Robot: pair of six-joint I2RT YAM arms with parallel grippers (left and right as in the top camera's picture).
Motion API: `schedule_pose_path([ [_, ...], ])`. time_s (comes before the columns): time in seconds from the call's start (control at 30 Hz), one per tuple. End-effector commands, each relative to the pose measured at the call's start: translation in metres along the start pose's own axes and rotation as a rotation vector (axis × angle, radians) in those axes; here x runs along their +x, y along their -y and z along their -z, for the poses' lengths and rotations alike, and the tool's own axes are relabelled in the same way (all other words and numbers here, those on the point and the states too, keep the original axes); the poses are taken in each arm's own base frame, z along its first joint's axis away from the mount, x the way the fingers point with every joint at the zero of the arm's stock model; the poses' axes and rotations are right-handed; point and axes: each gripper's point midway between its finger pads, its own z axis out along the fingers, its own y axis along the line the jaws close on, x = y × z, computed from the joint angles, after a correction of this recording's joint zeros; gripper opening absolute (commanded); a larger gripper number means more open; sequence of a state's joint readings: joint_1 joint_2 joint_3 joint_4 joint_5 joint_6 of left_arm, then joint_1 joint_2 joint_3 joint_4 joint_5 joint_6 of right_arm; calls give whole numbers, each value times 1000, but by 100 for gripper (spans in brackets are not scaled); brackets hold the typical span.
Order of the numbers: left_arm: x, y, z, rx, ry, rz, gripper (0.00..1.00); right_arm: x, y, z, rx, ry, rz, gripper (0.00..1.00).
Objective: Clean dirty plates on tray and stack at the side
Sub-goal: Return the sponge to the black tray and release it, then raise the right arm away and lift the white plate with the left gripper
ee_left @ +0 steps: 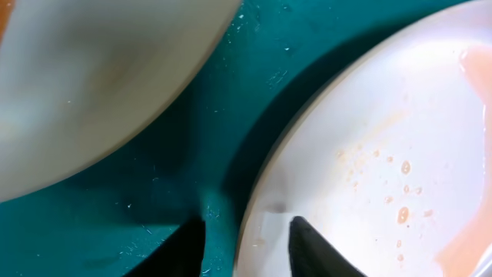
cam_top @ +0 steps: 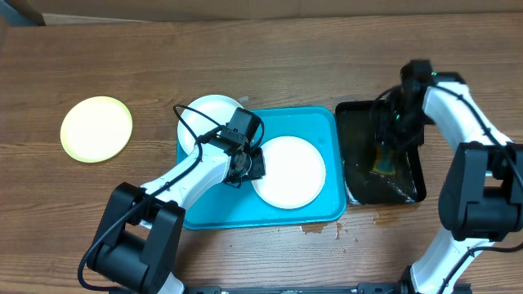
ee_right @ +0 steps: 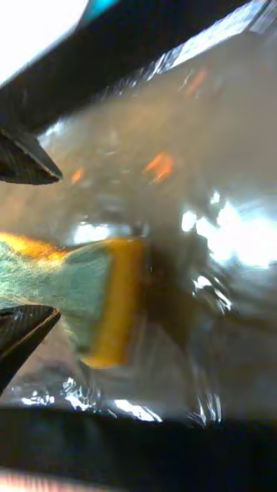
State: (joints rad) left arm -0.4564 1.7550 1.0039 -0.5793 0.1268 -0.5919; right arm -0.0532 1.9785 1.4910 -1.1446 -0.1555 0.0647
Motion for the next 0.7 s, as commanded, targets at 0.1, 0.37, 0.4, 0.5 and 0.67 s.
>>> schedule_pose_path([
  [0.1, 8, -7, -3, -32, -30, -10, 40, -58, 28, 76, -82, 239, -159, 67],
  [0.37, 13, -10, -3, -44, -48, -7, 23, -58, 102, 90, -69, 278, -330, 100],
  [0.4, 13, -10, -3, -43, -48, -7, 19, -58, 107, 91, -68, 280, -343, 100],
  [0.5, 14, -9, -3, -38, -53, -8, 9, -56, 120, 93, -65, 286, -374, 100],
  [0.67, 2, -7, 6, -22, -29, -13, 4, -55, 126, 94, -64, 290, -388, 100],
])
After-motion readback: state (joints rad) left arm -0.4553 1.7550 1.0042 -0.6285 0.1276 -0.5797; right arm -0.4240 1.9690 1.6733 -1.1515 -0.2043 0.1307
